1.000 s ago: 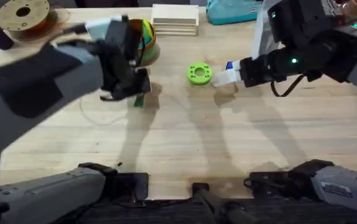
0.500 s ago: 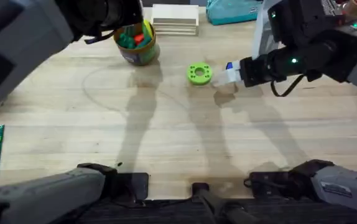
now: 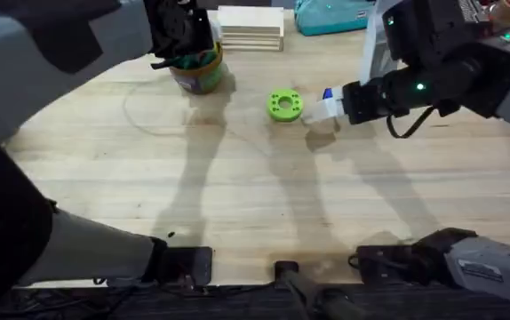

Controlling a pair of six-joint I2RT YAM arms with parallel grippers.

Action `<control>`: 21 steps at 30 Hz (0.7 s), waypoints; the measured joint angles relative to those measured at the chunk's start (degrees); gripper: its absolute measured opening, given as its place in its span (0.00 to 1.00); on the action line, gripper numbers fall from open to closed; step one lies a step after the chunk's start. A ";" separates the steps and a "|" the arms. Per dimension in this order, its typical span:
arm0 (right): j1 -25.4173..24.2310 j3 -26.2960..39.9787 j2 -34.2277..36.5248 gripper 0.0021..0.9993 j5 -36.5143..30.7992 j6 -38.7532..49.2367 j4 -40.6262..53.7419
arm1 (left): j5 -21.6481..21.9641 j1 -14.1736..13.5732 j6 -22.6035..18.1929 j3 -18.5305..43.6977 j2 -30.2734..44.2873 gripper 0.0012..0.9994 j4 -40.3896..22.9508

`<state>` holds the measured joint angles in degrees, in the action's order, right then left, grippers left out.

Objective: Pick up the gripper from the table and insert it into the empty holder that is missing its gripper. Then pick up a screw, insert it into the mounting hole, and use the screwdriver to tighten it. Finally, clean up the table by picking up the vegetable and placing it into the bucket.

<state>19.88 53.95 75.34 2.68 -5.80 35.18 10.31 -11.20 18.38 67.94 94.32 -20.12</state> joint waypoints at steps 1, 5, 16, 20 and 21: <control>0.00 0.02 -0.01 0.80 0.02 0.00 0.15 | 0.02 0.00 0.01 0.00 0.00 0.79 0.00; 0.00 1.57 -0.56 0.80 0.00 0.00 4.53 | 0.02 0.00 -0.01 0.00 -0.39 0.95 -0.85; 0.00 13.44 -16.86 0.80 0.02 0.00 23.34 | -3.30 -0.02 -0.01 0.17 -28.41 1.00 -30.75; 0.00 13.44 -20.66 0.81 0.02 0.02 28.93 | -3.89 -0.02 -0.01 0.17 -33.66 1.00 -38.99; 0.00 13.44 -21.42 0.81 0.02 0.00 30.24 | -4.03 -0.02 -0.01 0.17 -34.85 1.00 -40.45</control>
<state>19.88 67.40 53.91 2.70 -5.80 65.42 6.28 -11.22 18.37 68.12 59.48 -60.57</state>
